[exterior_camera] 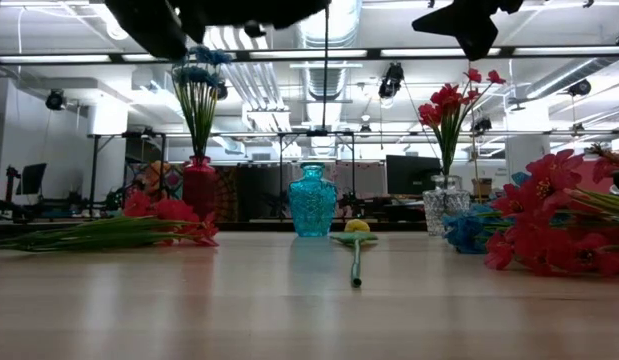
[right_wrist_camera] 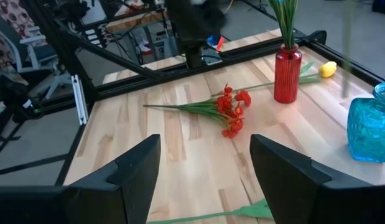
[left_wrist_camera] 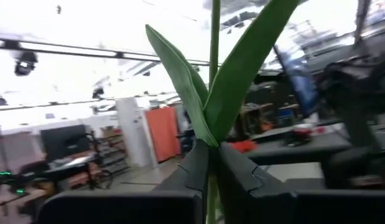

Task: Sort flowers into vase by color
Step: Put the bottom left yellow flower into the blue vase

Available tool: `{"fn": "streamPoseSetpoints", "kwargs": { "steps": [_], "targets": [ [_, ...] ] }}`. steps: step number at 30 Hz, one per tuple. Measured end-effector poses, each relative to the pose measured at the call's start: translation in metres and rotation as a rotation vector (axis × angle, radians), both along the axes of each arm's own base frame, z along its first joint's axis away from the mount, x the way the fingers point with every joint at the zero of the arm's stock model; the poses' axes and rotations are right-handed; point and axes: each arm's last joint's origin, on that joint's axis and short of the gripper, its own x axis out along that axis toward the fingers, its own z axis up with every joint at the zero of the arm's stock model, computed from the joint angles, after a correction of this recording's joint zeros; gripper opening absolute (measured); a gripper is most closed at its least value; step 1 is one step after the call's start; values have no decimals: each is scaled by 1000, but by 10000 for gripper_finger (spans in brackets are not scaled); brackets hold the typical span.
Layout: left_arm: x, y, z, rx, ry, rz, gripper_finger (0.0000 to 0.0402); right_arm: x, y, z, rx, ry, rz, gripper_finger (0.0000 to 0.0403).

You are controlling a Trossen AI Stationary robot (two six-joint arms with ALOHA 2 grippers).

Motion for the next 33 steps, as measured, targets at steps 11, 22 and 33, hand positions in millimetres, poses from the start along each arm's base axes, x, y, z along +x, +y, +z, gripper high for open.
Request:
{"fn": "streamPoseSetpoints", "kwargs": {
  "steps": [11, 22, 33],
  "targets": [
    [6, 33, -17, 32, -16, 111, 4, -1, 0, -3, -8, 29, 0, 240],
    [5, 49, -20, 33, 5, 214, 4, -1, 0, -4, -12, 40, -1, 240],
    [4, 55, -21, -1, -9, 214, 4, -1, 0, -4, -12, 40, -1, 240]
  ]
}}
